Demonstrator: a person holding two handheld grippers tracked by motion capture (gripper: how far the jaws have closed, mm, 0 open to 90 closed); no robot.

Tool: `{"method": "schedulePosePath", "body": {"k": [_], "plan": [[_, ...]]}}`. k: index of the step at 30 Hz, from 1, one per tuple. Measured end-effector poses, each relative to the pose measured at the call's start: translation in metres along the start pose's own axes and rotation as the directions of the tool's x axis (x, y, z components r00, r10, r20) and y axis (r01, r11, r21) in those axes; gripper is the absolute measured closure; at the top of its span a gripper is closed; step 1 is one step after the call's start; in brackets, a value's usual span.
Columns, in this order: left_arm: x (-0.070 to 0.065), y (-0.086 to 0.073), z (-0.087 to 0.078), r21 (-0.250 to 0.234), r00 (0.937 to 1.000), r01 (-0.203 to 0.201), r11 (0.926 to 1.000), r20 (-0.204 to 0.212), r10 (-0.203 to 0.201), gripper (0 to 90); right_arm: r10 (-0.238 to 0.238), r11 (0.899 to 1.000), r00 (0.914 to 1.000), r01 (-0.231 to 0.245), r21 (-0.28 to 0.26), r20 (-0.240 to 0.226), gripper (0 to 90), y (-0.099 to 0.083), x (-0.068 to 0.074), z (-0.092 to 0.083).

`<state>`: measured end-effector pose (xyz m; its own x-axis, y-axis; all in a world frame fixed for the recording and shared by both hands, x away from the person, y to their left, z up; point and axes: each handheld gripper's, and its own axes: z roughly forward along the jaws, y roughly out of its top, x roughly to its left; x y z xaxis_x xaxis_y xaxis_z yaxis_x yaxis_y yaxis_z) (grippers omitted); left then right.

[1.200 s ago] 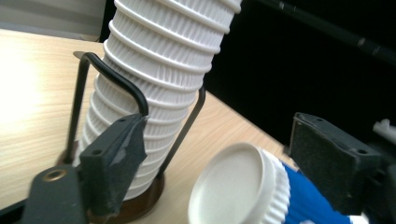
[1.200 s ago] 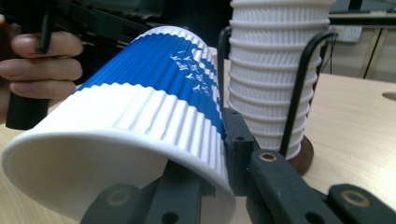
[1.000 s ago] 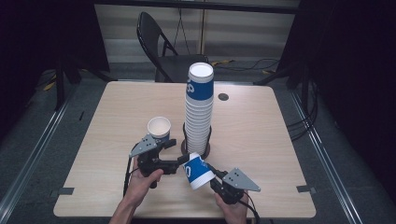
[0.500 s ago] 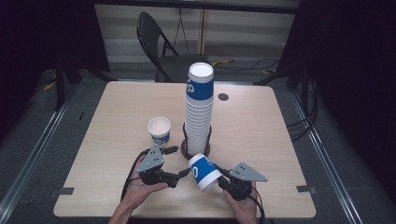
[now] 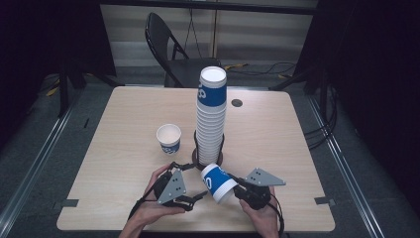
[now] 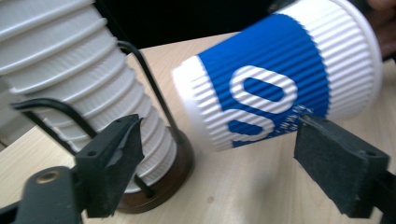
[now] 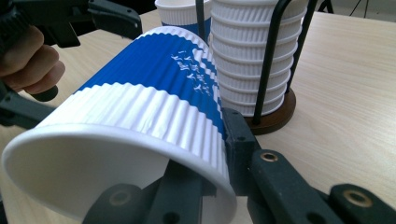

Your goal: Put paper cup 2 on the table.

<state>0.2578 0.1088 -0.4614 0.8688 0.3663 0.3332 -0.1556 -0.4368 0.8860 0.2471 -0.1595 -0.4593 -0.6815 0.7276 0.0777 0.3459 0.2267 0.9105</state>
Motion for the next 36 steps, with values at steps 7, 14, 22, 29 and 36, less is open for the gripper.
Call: {"method": "schedulePosePath", "body": {"k": [7, 14, 22, 29, 36], "plan": [[-0.012, -0.002, 0.006, 0.037, 0.9884, -0.149, 0.9882, -0.024, 0.150, 17.8, 0.018, 0.999, 0.9993, -0.017, 0.035, -0.034, 85.2, 0.003, -0.004, 0.001], [-0.019, -0.001, 0.010, 0.125, 0.9595, -0.263, 0.9566, -0.069, 0.273, 16.4, 0.015, 0.998, 0.9970, -0.010, 0.066, -0.076, 85.2, 0.006, -0.001, 0.003], [-0.022, 0.003, 0.011, 0.140, 0.9509, -0.293, 0.9458, -0.060, 0.304, 13.2, 0.006, 0.994, 0.9954, 0.005, 0.108, -0.095, 85.3, 0.012, 0.001, 0.009], [-0.020, 0.000, 0.014, 0.169, 0.9467, -0.301, 0.9386, -0.066, 0.316, 10.1, 0.010, 0.988, 0.9938, 0.007, 0.153, -0.110, 85.3, 0.014, 0.002, 0.015], [-0.025, 0.001, 0.017, 0.180, 0.9348, -0.337, 0.9239, -0.051, 0.351, 7.4, 0.010, 0.982, 0.9915, 0.015, 0.187, -0.129, 85.5, 0.017, 0.002, 0.022]]}}
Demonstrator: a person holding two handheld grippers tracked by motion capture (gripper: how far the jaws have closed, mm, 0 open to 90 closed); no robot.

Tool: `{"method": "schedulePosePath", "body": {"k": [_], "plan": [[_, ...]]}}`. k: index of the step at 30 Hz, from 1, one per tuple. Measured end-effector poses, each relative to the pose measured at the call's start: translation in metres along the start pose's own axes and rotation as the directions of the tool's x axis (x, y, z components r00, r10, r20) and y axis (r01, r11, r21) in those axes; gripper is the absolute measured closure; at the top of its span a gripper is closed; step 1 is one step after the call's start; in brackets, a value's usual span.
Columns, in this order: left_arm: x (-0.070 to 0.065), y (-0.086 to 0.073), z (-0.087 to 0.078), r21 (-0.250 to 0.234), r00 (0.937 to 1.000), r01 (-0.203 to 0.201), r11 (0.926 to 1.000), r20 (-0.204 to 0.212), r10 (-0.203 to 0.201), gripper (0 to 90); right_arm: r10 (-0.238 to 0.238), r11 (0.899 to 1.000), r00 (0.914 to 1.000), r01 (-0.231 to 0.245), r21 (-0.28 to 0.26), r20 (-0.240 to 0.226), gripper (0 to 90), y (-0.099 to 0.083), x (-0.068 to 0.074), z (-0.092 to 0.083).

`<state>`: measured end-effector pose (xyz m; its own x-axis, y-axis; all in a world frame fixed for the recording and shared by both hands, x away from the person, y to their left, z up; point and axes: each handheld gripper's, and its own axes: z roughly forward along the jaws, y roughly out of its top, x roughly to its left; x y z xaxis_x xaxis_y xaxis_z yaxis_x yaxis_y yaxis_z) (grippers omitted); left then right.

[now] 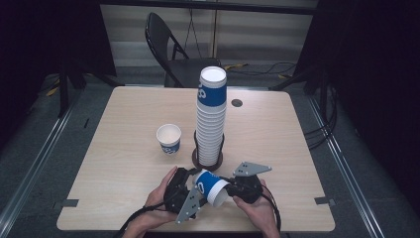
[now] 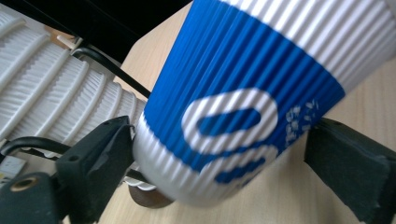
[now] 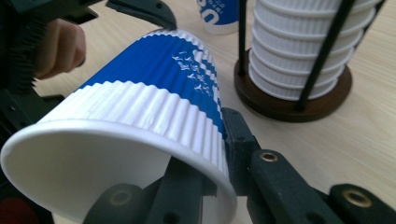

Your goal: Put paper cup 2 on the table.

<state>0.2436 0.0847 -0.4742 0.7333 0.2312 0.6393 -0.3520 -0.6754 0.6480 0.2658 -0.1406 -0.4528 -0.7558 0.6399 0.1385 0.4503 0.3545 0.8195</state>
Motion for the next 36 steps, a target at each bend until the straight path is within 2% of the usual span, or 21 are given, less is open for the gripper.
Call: {"method": "schedulePosePath", "body": {"k": [2, 7, 13, 15, 18, 20, 26, 30, 31, 34, 36], "plan": [[-0.001, 0.003, 0.001, 0.010, 0.9999, -0.009, 0.9999, -0.006, 0.009, 4.2, -0.004, 1.000, 1.0000, 0.004, 0.006, -0.005, 85.5, 0.002, 0.001, 0.002], [-0.002, 0.008, 0.003, 0.000, 0.9996, -0.026, 0.9997, 0.004, 0.026, 6.4, -0.008, 1.000, 0.9997, 0.008, 0.010, -0.025, 85.9, 0.009, 0.001, 0.009], [-0.002, 0.011, 0.003, -0.017, 0.9998, -0.018, 0.9997, 0.007, 0.018, 6.4, 0.007, 1.000, 0.9990, -0.007, 0.010, -0.045, 86.1, 0.013, 0.001, 0.012], [-0.002, 0.013, 0.003, -0.039, 0.9995, -0.019, 0.9991, 0.026, 0.020, 9.9, 0.014, 1.000, 0.9985, -0.014, 0.011, -0.053, 86.4, 0.014, 0.001, 0.014], [-0.004, 0.017, 0.003, -0.047, 0.9990, -0.023, 0.9986, 0.036, 0.025, 13.7, 0.023, 0.999, 0.9989, -0.022, 0.026, -0.041, 86.7, 0.016, 0.003, 0.016], [-0.004, 0.018, 0.004, -0.051, 0.9994, -0.016, 0.9985, 0.031, 0.018, 13.6, 0.032, 0.999, 0.9989, -0.031, 0.032, -0.033, 86.7, 0.017, 0.003, 0.016], [-0.002, 0.020, 0.006, -0.076, 0.9996, 0.014, 0.9970, 0.026, -0.012, 13.0, 0.047, 0.999, 0.9970, -0.046, 0.022, -0.062, 87.5, 0.018, 0.005, 0.018], [-0.001, 0.020, 0.007, -0.065, 0.9994, 0.007, 0.9978, 0.034, -0.004, 15.5, 0.053, 0.998, 0.9961, -0.051, 0.037, -0.070, 87.1, 0.017, 0.006, 0.022], [-0.001, 0.019, 0.008, -0.074, 0.9993, 0.018, 0.9971, 0.033, -0.015, 16.2, 0.063, 0.998, 0.9956, -0.061, 0.032, -0.069, 87.4, 0.016, 0.005, 0.022], [-0.001, 0.019, 0.007, -0.072, 0.9996, 0.008, 0.9974, 0.029, -0.006, 16.5, 0.070, 0.997, 0.9952, -0.068, 0.030, -0.068, 87.2, 0.016, 0.005, 0.022], [-0.001, 0.020, 0.007, -0.082, 0.9995, 0.017, 0.9965, 0.028, -0.015, 17.1, 0.079, 0.997, 0.9943, -0.077, 0.024, -0.072, 86.9, 0.015, 0.004, 0.022]]}}
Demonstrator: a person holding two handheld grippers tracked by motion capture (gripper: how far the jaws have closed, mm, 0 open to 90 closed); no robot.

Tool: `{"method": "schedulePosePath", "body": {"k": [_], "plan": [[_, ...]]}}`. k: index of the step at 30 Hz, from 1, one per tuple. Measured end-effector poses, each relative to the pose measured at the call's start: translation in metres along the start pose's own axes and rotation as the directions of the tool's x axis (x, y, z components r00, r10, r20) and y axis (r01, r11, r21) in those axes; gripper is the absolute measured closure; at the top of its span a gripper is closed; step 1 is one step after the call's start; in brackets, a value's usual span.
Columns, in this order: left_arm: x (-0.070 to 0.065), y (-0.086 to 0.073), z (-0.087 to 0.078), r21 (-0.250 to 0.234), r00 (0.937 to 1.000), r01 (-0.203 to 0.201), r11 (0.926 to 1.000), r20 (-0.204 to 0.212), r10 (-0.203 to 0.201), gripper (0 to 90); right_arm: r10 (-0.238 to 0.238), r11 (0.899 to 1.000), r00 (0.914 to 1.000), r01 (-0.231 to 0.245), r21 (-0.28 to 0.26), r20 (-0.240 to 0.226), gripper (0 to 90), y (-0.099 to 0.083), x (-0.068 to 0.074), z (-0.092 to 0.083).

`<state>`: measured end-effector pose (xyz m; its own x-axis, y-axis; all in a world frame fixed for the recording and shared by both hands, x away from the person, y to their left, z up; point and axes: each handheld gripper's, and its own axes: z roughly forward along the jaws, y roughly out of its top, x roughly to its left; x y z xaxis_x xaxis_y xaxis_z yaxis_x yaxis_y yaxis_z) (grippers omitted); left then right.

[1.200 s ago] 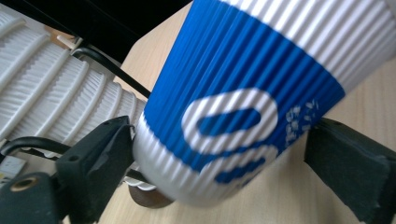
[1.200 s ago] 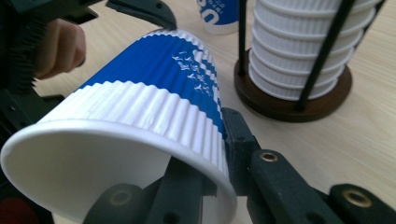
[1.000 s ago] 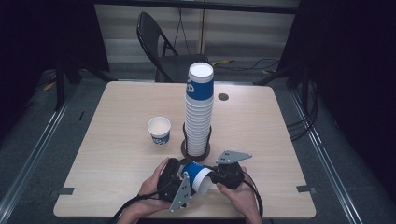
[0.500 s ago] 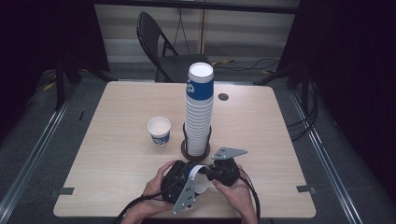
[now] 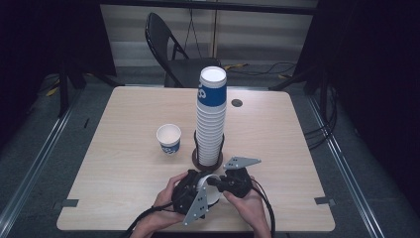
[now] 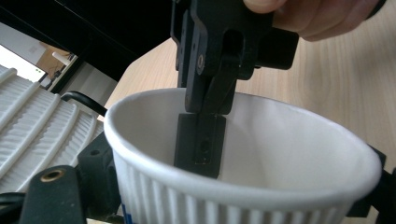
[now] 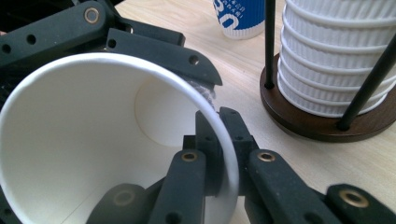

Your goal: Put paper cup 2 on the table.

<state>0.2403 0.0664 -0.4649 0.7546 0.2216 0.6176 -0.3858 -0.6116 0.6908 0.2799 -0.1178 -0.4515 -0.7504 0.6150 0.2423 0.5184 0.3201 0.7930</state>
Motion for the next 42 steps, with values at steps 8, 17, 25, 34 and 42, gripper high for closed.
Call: {"method": "schedulePosePath", "body": {"k": [8, 17, 25, 34, 42], "plan": [[0.005, -0.002, -0.002, -0.035, 0.9964, 0.085, 0.9958, 0.011, -0.084, 17.5, 0.038, 0.997, 0.9991, -0.036, -0.062, 0.021, 73.1, -0.005, -0.001, -0.005], [0.021, -0.017, -0.006, -0.074, 0.9514, 0.308, 0.9486, 0.012, -0.308, 17.3, 0.066, 0.979, 0.9963, -0.053, -0.197, 0.056, 48.8, -0.010, 0.000, -0.019], [0.037, -0.038, -0.017, -0.102, 0.8800, 0.471, 0.8760, -0.011, -0.475, 17.2, 0.111, 0.933, 0.9839, -0.055, -0.355, 0.140, 27.0, -0.017, -0.003, -0.033], [0.052, -0.055, -0.035, -0.149, 0.7942, 0.596, 0.7887, -0.032, -0.607, 17.1, 0.104, 0.920, 0.9680, -0.006, -0.393, 0.229, 13.7, -0.030, -0.008, -0.038], [0.067, -0.075, -0.056, -0.206, 0.7135, 0.672, 0.7110, -0.076, -0.697, 17.0, 0.108, 0.924, 0.9381, 0.027, -0.380, 0.329, 13.7, -0.045, -0.016, -0.037]]}}
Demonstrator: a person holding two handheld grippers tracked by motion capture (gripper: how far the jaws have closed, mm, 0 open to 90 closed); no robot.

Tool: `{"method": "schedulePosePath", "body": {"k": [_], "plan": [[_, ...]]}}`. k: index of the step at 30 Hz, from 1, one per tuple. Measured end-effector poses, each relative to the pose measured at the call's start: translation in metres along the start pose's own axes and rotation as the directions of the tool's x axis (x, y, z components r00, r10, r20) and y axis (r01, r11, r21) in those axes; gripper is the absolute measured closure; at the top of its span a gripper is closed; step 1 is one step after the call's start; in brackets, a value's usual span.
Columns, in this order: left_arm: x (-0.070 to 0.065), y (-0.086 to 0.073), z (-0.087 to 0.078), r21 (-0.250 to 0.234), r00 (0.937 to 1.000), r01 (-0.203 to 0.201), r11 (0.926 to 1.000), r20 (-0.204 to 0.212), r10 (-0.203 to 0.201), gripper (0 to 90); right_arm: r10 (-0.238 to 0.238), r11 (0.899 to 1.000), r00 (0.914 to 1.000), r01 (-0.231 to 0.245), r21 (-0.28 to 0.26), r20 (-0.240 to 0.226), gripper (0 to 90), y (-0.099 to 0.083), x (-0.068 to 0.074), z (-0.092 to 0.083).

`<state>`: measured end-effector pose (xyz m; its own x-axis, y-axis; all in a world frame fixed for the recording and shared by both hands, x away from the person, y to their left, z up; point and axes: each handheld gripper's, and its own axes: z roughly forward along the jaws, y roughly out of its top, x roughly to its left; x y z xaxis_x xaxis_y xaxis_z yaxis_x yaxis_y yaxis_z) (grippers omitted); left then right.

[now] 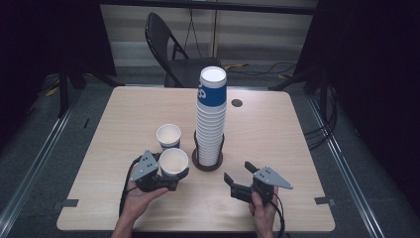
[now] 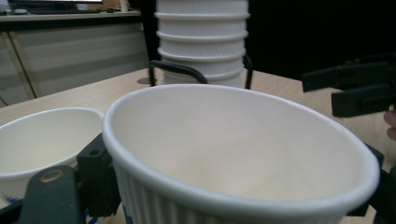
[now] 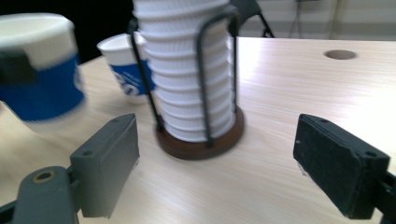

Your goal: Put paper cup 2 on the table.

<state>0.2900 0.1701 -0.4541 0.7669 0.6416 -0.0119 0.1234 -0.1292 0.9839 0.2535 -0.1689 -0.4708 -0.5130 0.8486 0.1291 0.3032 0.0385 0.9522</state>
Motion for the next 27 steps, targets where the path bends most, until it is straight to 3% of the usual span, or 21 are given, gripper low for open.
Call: {"method": "schedulePosePath", "body": {"k": [1, 6, 8, 10, 12, 15, 17, 19, 22, 24, 27], "plan": [[0.004, 0.000, -0.003, 0.004, 0.9998, 0.009, 0.9999, -0.015, -0.009, 17.0, -0.007, 1.000, 0.9996, 0.007, -0.003, 0.027, 13.7, -0.004, -0.004, 0.000], [0.024, -0.001, -0.015, -0.024, 0.9939, 0.085, 0.9961, -0.068, -0.087, 17.0, -0.001, 1.000, 0.9970, 0.003, -0.013, 0.077, 13.7, -0.011, -0.010, -0.001], [0.032, -0.002, -0.020, -0.045, 0.9889, 0.120, 0.9918, -0.083, -0.123, 17.0, -0.014, 1.000, 0.9955, 0.015, -0.011, 0.094, 13.7, -0.014, -0.012, -0.002], [0.040, -0.003, -0.024, -0.034, 0.9841, 0.120, 0.9922, -0.128, -0.123, 17.0, -0.011, 1.000, 0.9957, 0.012, -0.015, 0.092, 13.7, -0.016, -0.013, -0.002], [0.047, -0.005, -0.026, -0.026, 0.9753, 0.141, 0.9897, -0.168, -0.143, 16.8, -0.007, 1.000, 0.9946, 0.009, -0.019, 0.103, 13.7, -0.019, -0.014, -0.001], [0.059, -0.008, -0.029, -0.038, 0.9655, 0.189, 0.9813, -0.175, -0.193, 16.6, -0.003, 1.000, 0.9949, 0.005, -0.025, 0.101, 13.7, -0.021, -0.014, -0.001], [0.064, -0.009, -0.030, -0.033, 0.9550, 0.174, 0.9842, -0.238, -0.177, 16.5, -0.001, 0.999, 0.9950, 0.005, -0.038, 0.100, 13.7, -0.021, -0.013, 0.000], [0.071, -0.011, -0.032, -0.047, 0.9522, 0.177, 0.9830, -0.244, -0.184, 16.5, -0.004, 0.999, 0.9946, 0.008, -0.038, 0.104, 13.7, -0.022, -0.013, 0.000], [0.079, -0.013, -0.034, -0.046, 0.9379, 0.175, 0.9834, -0.296, -0.181, 16.4, -0.006, 0.999, 0.9948, 0.011, -0.050, 0.102, 13.7, -0.023, -0.011, 0.001], [0.084, -0.015, -0.036, -0.069, 0.9328, 0.197, 0.9779, -0.293, -0.209, 16.2, -0.003, 0.999, 0.9946, 0.009, -0.052, 0.104, 13.7, -0.024, -0.011, 0.000], [0.087, -0.018, -0.033, -0.056, 0.9302, 0.190, 0.9801, -0.309, -0.198, 16.1, -0.004, 0.998, 0.9942, 0.011, -0.062, 0.107, 13.7, -0.024, -0.010, 0.000]]}}
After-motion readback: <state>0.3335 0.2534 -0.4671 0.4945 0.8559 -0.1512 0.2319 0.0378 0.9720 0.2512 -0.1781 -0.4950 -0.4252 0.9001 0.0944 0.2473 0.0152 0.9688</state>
